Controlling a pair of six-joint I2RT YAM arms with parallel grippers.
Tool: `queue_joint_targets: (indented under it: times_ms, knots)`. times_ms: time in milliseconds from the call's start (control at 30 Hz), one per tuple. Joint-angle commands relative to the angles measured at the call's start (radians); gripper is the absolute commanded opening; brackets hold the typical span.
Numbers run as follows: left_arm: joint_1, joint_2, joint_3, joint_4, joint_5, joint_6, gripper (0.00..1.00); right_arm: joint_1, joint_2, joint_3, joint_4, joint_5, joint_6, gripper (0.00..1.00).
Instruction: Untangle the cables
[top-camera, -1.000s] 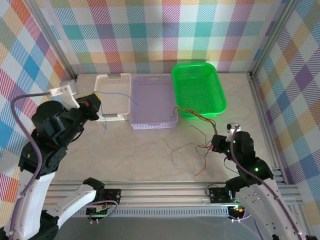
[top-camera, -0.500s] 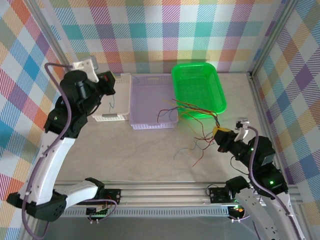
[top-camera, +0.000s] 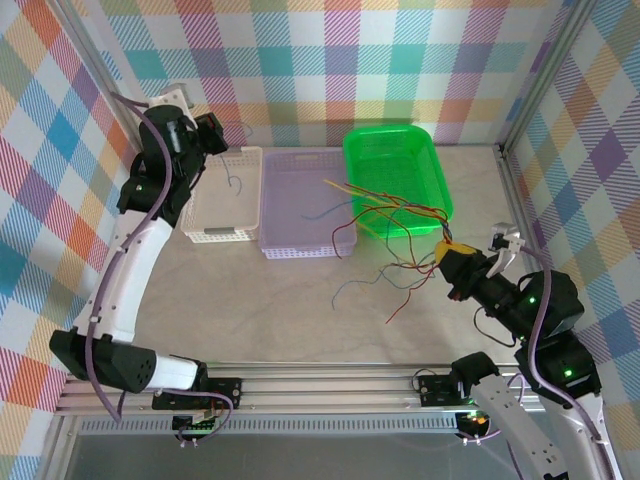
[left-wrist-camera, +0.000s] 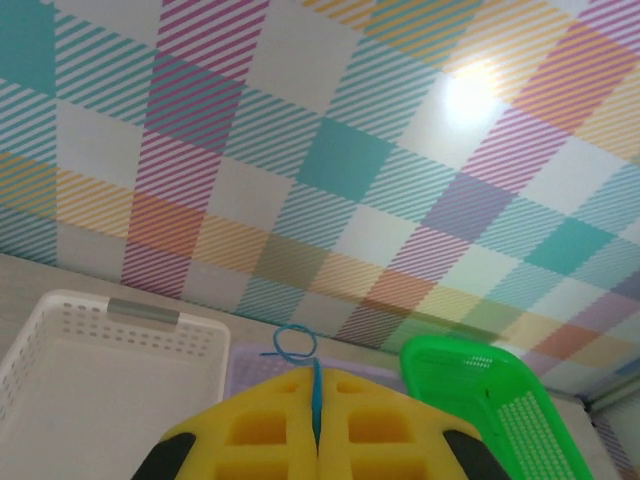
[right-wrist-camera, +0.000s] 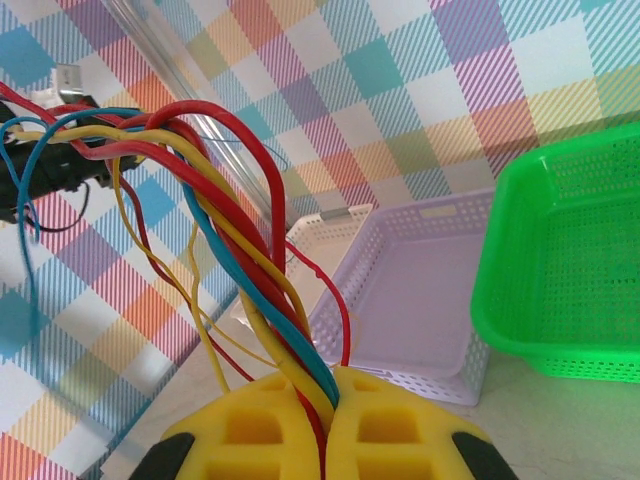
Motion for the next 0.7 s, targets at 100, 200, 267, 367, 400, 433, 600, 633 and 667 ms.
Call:
queue_joint_targets:
  times_ms: [100,200,267,367,400,433,600,633,667]
  knots:
    - [0.05,0.055,-0.045,0.143,0.02,-0.027,0.0,-0.005,0.022,0.04,0.018,-0.084,-0.022,0.0]
    - [0.061,0.096,-0.089,0.191,0.021,-0.02,0.0,-0.004,0.022,0.045,0.028,-0.101,-0.014,0.0]
    - [0.068,0.129,-0.114,0.216,0.013,-0.024,0.0,-0.005,0.024,0.052,0.033,-0.12,-0.013,0.0]
    - [0.084,0.157,-0.173,0.273,0.011,-0.049,0.0,-0.005,0.029,0.06,0.035,-0.141,-0.005,0.0]
    - [0.091,0.162,-0.192,0.292,0.019,-0.061,0.0,-0.006,0.031,0.061,0.038,-0.145,-0.002,0.0]
    - [0.097,0.169,-0.211,0.308,0.017,-0.072,0.0,-0.004,0.031,0.062,0.038,-0.149,0.0,0.0]
    - [0.116,0.177,-0.316,0.376,-0.011,-0.109,0.0,-0.005,0.04,0.06,0.036,-0.164,0.005,0.0]
    - [0.124,0.173,-0.343,0.393,-0.02,-0.125,0.0,-0.005,0.042,0.06,0.034,-0.168,0.007,0.0]
    - [0.131,0.173,-0.365,0.399,-0.026,-0.148,0.0,-0.005,0.043,0.055,0.038,-0.171,0.011,0.0]
